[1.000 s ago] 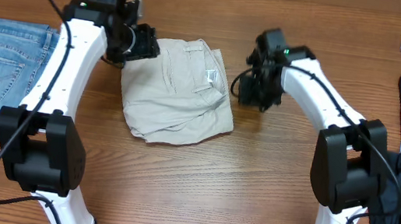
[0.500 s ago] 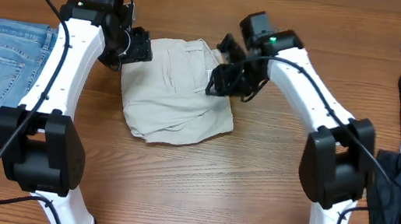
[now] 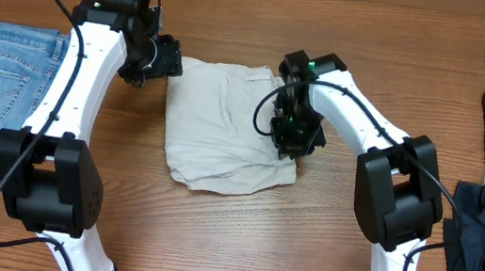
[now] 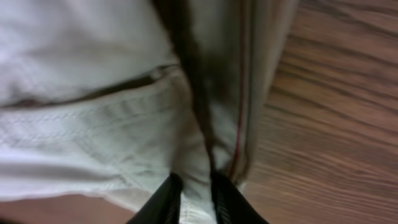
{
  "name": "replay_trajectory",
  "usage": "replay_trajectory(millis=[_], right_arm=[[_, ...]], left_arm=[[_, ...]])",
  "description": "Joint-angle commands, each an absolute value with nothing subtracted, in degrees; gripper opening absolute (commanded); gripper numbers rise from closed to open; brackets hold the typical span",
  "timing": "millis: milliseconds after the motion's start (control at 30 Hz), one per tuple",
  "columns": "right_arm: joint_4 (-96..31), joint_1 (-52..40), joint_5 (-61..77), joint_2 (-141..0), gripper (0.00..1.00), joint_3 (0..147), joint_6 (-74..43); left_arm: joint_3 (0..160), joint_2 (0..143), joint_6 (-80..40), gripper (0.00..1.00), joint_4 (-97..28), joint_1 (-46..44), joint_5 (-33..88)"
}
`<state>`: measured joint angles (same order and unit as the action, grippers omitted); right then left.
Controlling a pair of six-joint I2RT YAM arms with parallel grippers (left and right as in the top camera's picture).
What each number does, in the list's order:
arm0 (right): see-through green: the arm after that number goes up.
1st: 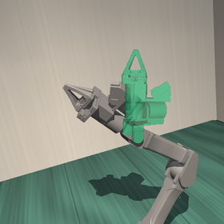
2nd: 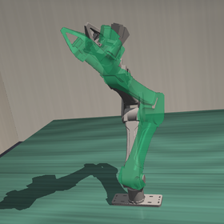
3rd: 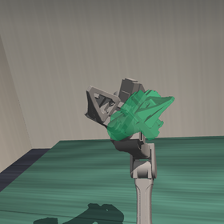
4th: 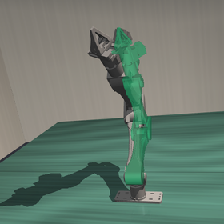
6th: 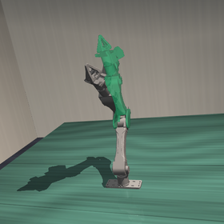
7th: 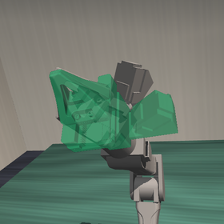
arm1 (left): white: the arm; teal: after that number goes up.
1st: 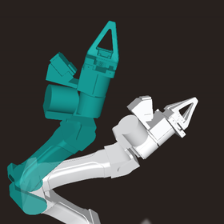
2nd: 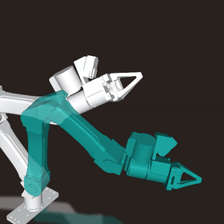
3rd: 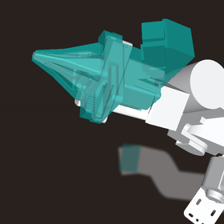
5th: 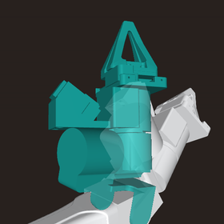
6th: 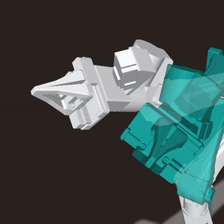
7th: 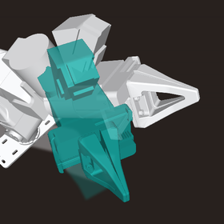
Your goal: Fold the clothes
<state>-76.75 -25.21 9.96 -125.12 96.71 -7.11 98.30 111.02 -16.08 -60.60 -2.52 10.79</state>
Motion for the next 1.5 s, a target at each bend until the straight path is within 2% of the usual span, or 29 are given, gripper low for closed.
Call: replay_trajectory(millis=[0, 100, 200, 333, 633, 800, 900, 967, 1100, 1333, 1467], right_arm=[[-76.1, -25.1, 3.7, -125.4, 0.24, 93.3, -9.7], [-74.4, -25.0, 3.2, -125.4, 0.33, 92.2, -11.4], [-72.9, -25.0, -1.6, -125.4, 0.33, 92.2, -16.6], [-71.8, -25.0, -1.4, -125.4, 0.33, 92.2, -16.1], [-74.3, -21.8, -3.0, -121.9, 0.34, 95.5, -26.7], [-75.6, -20.7, -2.9, -114.0, 0.37, 97.1, -26.6], [-76.9, -21.0, 0.1, -110.4, 0.39, 97.1, -26.5], [-78.4, -21.6, 7.2, -110.1, 0.39, 97.1, -22.0], [-77.2, -23.5, 18.8, -110.2, 0.39, 95.6, -17.1], [-67.5, -26.4, 22.8, -110.5, 0.39, 89.5, -17.1], [-59.4, -26.4, 25.8, -111.7, 0.39, 82.6, -17.1]], left_arm=[[99.5, 109.8, -14.8, 0.68, -61.4, -2.7, 10.1], [99.5, 109.8, -14.8, 0.70, -61.5, -2.7, 10.1], [99.5, 109.8, -14.8, 0.72, -61.2, -2.7, 10.1], [99.5, 109.8, -14.7, 0.75, -58.4, -2.7, 10.0], [99.5, 109.8, -10.2, 0.74, -44.6, -2.7, 7.0], [99.5, 110.2, -8.7, 0.70, -40.0, -2.7, 7.0], [99.5, 111.0, -8.7, 0.69, -38.2, -2.7, 7.0], [99.5, 112.0, -8.6, 0.64, -37.8, -2.7, 7.0], [99.5, 115.9, -6.9, 0.61, -37.7, -3.3, 8.0], [99.5, 124.0, -4.6, 0.61, -39.4, -5.5, 9.1], [99.5, 128.8, -4.7, 0.61, -46.0, -5.7, 8.3]])
